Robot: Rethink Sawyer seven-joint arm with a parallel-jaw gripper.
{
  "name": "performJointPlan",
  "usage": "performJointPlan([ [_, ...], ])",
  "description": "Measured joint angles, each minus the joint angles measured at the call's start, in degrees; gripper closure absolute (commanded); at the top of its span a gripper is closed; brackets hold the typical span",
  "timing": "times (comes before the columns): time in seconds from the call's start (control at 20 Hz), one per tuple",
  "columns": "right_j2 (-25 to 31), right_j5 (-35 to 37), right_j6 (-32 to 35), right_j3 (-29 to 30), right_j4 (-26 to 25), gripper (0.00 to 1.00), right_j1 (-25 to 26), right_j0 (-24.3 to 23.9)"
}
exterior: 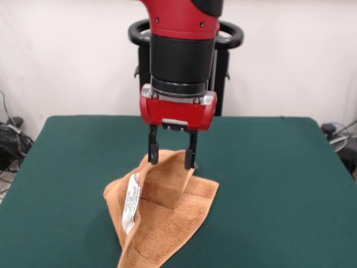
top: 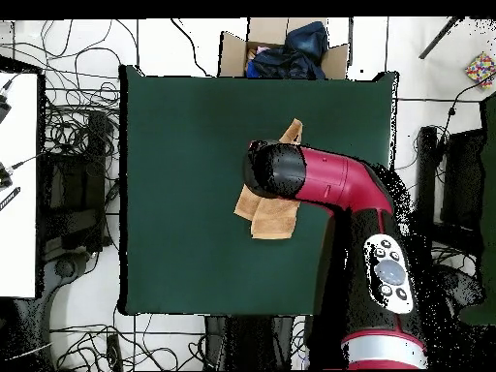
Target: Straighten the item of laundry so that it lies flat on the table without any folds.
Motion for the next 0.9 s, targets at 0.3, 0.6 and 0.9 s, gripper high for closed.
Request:
performJointPlan([
  [0.3,-1.3,-1.3,0.0,0.3,1.2,0.0,0.6,1.0],
  [0.6,-2.1,-2.0,0.0,0.8,1.6,0.0,0.7,1.1],
  [0.9,-2.3,-2.4,0.0,1.4,1.6,0.0,0.7,1.1],
])
